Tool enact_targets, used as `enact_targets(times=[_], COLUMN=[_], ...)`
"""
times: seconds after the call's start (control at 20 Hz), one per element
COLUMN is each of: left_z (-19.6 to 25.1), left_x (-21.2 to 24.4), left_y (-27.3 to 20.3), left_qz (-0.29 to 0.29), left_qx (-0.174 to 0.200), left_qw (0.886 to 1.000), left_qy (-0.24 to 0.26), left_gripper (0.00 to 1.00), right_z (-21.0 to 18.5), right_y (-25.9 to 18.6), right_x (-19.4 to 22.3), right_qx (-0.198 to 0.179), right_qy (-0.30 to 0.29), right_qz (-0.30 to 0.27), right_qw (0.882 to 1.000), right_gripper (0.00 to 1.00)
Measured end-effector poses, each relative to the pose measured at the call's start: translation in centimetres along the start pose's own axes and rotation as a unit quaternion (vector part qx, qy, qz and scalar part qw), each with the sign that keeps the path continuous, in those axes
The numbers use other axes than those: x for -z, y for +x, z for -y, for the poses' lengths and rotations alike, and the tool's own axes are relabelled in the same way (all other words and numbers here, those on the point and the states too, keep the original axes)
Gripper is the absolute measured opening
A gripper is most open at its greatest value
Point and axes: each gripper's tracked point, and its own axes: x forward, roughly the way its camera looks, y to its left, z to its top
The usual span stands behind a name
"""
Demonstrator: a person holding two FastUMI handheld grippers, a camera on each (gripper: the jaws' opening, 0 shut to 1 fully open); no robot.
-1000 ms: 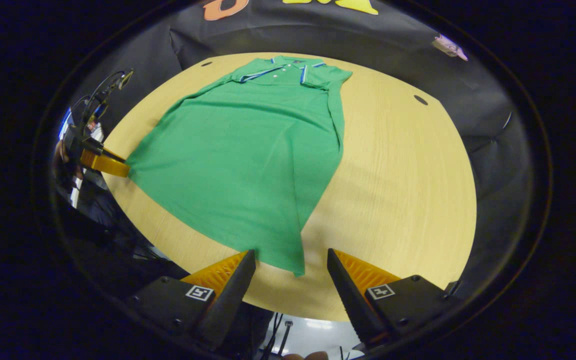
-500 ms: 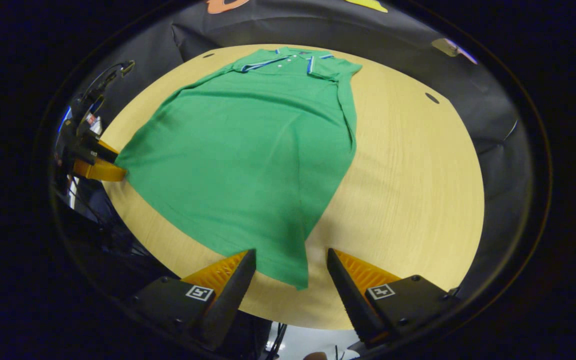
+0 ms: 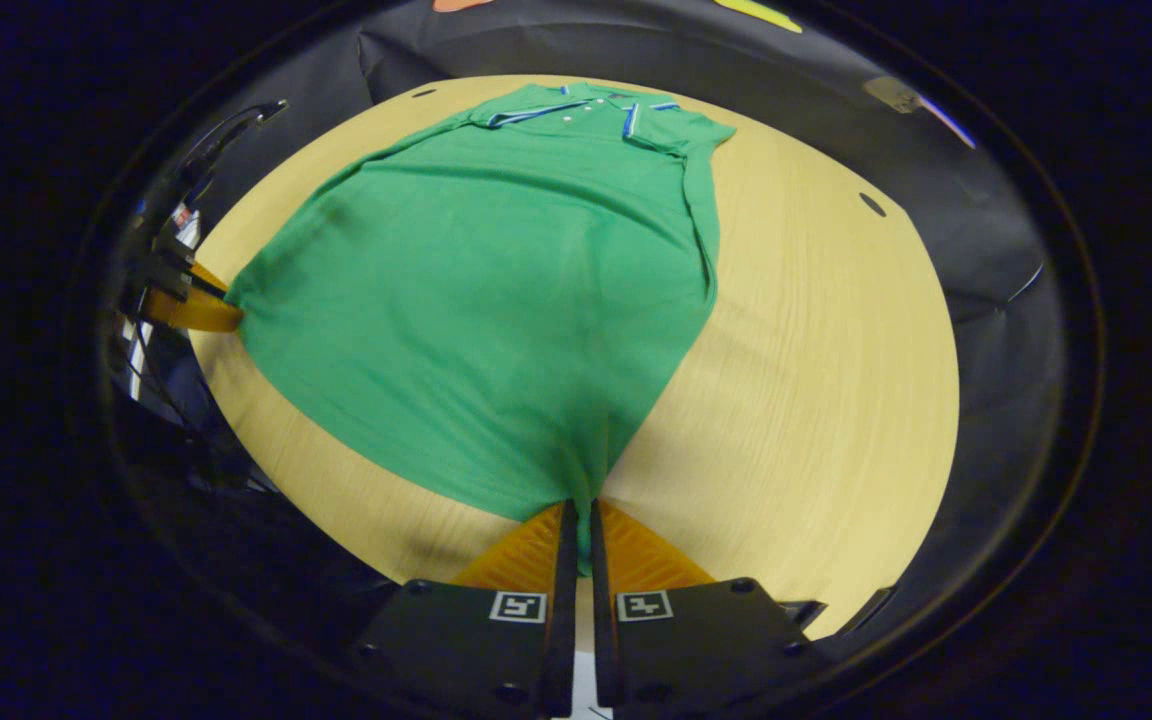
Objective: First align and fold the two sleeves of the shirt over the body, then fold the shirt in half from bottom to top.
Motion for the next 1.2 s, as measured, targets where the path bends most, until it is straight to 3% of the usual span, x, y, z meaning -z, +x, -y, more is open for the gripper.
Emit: enact_targets(times=[0.1,0.15,0.2,0.4,0.65,0.9,1.2], left_z=[0.5,1.0,1.1,1.0,0.6,0.0,-1.6], left_x=[-0.2,0.0,0.2,-0.1,-2.1,-5.4,-10.1], left_y=[0.0,0.0,-0.1,-1.5,-5.0,-9.9,-14.3], left_qz=[0.001,-0.003,-0.006,0.01,0.046,0.094,0.147], left_qx=[0.024,0.042,0.052,0.072,0.093,0.111,0.099], left_qw=[1.0,0.999,0.998,0.997,0.993,0.988,0.984], left_qy=[-0.015,-0.02,-0.022,-0.029,-0.047,-0.046,-0.017], left_gripper=[0.1,0.07,0.06,0.05,0.04,0.04,0.04], right_z=[-0.2,-0.7,-0.6,-0.5,0.0,1.1,2.3], right_y=[0.4,-0.3,-0.4,-1.9,-5.9,-10.1,-14.6], right_x=[-0.2,0.0,0.1,-0.8,-3.8,-7.7,-13.7], right_qx=[-0.01,-0.023,-0.026,-0.046,-0.063,-0.051,-0.038], right_qy=[0.012,0.023,0.028,0.069,0.108,0.078,0.052], right_qz=[0.001,-0.008,-0.013,-0.008,0.027,0.07,0.135], right_qw=[1.0,0.999,0.999,0.997,0.992,0.993,0.989], right_gripper=[0.11,0.03,0.05,0.0,0.02,0.02,0.03])
